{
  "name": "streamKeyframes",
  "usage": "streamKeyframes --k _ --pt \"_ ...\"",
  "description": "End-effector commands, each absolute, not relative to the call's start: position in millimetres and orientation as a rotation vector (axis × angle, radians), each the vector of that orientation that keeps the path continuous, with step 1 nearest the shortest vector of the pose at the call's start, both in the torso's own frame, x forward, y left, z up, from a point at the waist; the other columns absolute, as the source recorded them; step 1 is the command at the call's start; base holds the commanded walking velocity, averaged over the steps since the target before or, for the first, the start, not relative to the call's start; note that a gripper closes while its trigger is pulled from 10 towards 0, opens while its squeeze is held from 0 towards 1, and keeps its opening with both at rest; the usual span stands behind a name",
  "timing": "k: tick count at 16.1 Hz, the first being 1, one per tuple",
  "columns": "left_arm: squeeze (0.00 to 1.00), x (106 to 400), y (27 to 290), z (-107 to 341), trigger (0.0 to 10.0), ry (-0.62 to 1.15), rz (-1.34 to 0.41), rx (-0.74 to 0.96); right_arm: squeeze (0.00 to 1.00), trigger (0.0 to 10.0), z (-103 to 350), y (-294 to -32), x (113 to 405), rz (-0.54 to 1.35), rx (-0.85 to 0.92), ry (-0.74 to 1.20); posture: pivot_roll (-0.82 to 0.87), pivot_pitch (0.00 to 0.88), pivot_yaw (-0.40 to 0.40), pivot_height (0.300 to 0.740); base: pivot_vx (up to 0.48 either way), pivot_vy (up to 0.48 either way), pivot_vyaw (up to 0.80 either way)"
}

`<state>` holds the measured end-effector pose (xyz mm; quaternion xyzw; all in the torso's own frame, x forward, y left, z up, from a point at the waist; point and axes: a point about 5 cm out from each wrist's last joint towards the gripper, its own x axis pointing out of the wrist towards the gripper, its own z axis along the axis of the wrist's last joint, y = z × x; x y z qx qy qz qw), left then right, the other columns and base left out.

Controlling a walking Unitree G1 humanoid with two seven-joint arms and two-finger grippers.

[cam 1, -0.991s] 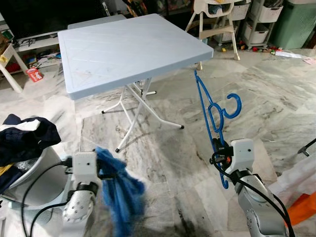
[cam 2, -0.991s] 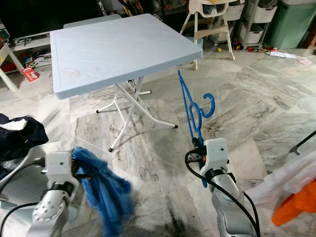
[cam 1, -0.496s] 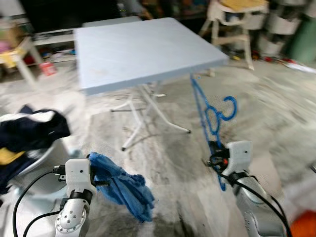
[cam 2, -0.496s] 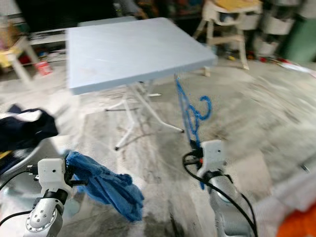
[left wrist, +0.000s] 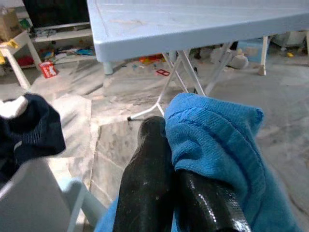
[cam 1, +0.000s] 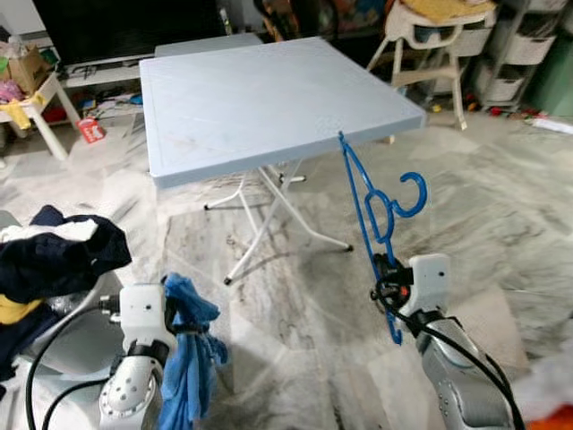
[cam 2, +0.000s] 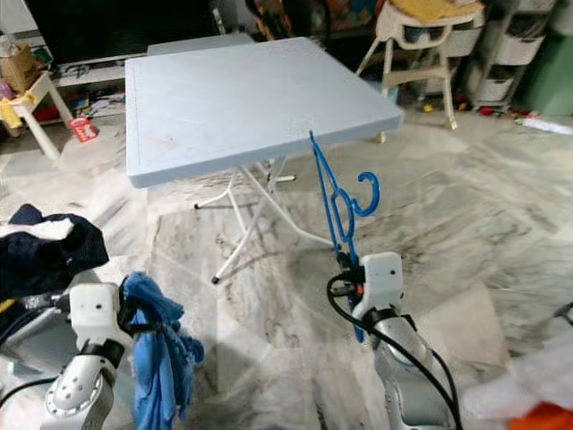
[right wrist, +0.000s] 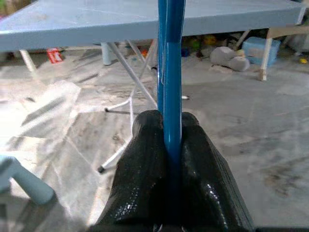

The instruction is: Hang hanger

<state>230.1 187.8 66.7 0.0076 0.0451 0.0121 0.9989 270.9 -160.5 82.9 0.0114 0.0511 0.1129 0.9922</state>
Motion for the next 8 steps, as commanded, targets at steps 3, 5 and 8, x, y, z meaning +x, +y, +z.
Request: streamKeyframes --k 3,5,8 --pt "0.0 242 185 91 10.0 -0.005 0.005 0.015 0.0 10.0 97 -160 275 0.23 0.027 0.039 -0.05 0.0 0.049 0.74 0.449 0.0 0.0" --pt "0.0 248 180 107 10.0 -0.062 -0.012 0.02 0.0 10.0 104 -157 277 0.236 0.028 0.017 -0.05 0.0 0.046 0.74 0.448 0.0 0.0" --pt "0.0 253 173 121 10.0 -0.11 -0.017 0.007 0.0 10.0 111 -151 279 0.257 0.026 -0.015 -0.05 0.0 0.045 0.74 0.45 0.0 0.0"
